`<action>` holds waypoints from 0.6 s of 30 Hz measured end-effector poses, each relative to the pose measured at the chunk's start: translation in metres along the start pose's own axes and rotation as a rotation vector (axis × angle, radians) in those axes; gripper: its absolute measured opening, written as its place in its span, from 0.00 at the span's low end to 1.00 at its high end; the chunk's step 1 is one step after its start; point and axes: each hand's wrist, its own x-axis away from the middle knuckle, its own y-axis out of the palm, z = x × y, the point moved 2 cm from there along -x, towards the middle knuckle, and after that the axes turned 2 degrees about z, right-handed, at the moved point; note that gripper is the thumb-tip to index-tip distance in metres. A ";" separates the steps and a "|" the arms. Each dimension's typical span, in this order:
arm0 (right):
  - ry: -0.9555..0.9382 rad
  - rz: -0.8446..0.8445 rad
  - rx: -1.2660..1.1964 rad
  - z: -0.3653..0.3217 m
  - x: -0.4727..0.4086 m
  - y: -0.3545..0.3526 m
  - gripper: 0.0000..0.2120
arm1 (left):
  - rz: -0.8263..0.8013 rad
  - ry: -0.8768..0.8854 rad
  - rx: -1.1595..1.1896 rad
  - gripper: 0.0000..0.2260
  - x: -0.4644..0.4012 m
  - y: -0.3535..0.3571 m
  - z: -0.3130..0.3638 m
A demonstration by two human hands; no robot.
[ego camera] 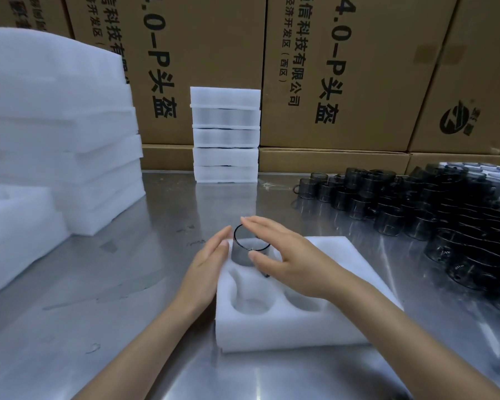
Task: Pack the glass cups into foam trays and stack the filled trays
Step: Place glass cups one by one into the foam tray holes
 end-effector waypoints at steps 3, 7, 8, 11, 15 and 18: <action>0.016 0.001 0.000 0.001 0.005 -0.002 0.26 | 0.043 0.211 -0.197 0.14 0.004 -0.009 0.009; 0.014 0.002 0.093 -0.001 0.012 -0.004 0.24 | 0.088 0.569 -0.423 0.17 0.015 -0.025 0.027; 0.013 -0.024 0.143 -0.001 0.013 -0.003 0.24 | 0.089 0.615 -0.459 0.18 0.017 -0.026 0.029; 0.026 -0.129 0.315 -0.002 0.013 -0.001 0.23 | 0.079 0.647 -0.581 0.19 0.022 -0.022 0.028; 0.068 -0.214 0.355 -0.002 0.014 0.000 0.23 | 0.084 0.637 -0.624 0.19 0.021 -0.019 0.025; 0.098 -0.212 0.278 -0.003 0.015 -0.001 0.22 | 0.087 0.606 -0.597 0.18 0.021 -0.019 0.023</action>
